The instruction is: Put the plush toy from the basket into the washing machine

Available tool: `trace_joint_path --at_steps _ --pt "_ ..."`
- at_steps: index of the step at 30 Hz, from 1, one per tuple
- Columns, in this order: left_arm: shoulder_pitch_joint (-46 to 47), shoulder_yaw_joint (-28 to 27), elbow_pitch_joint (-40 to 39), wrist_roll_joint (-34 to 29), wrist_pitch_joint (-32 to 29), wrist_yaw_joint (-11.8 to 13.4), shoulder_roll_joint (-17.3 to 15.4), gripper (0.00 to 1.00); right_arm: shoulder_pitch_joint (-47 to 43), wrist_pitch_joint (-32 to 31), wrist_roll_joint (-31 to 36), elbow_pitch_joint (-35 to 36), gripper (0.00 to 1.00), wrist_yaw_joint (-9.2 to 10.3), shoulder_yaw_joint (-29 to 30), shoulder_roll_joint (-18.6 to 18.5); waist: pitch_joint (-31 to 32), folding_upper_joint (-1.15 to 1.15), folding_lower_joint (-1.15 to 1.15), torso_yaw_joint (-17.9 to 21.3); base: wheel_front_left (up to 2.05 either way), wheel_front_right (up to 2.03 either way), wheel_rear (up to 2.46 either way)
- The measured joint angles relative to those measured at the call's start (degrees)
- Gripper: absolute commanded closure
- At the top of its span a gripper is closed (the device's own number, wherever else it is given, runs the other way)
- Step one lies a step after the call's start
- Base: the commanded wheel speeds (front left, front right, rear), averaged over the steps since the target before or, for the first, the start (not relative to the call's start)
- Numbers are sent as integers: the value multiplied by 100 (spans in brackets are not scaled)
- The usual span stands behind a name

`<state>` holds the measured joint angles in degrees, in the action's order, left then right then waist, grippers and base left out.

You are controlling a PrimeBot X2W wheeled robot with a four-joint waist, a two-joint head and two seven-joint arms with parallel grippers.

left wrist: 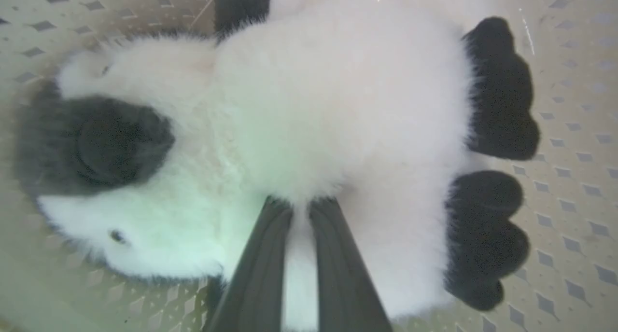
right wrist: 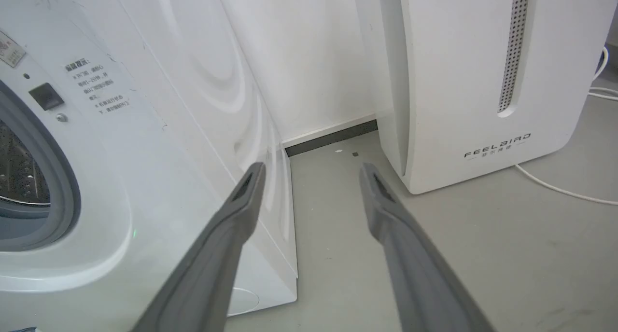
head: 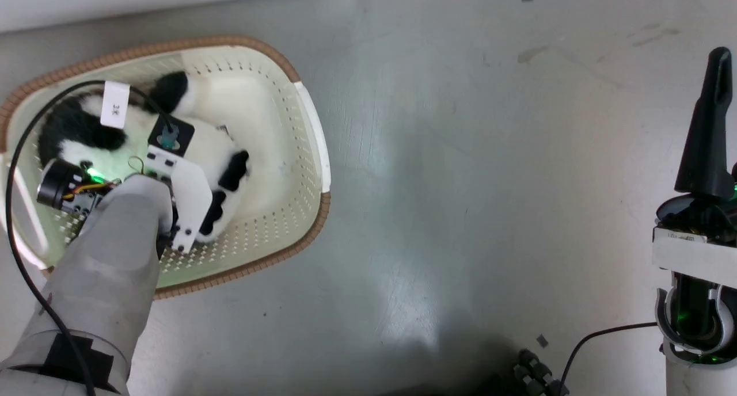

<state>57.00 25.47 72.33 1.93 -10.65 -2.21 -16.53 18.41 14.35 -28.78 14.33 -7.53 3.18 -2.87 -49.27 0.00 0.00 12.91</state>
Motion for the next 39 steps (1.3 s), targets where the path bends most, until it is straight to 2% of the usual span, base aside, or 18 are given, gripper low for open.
trace_joint_path --at_steps 6,16,29,33,39 --pt "-216 49 151 149 332 -101 171 100 -51 38 30 -13 0 0 21 0 529 0 0 -64 0 0 0" --pt "-799 156 166 333 1027 -257 714 100 -554 40 359 -144 0 0 54 0 1684 0 -1 -389 0 0 0" --pt "-1558 105 172 693 2168 -347 996 100 -1244 40 579 -289 0 0 37 0 3065 0 -1 -942 0 0 0" --pt "-1714 75 107 788 2408 -326 1063 100 -1492 40 614 -311 0 0 51 0 3443 0 -1 -1102 0 0 0" --pt "-2042 -53 -408 898 2490 -127 1073 100 -1782 40 665 -346 0 0 109 0 3907 0 -1 -1324 0 0 0"
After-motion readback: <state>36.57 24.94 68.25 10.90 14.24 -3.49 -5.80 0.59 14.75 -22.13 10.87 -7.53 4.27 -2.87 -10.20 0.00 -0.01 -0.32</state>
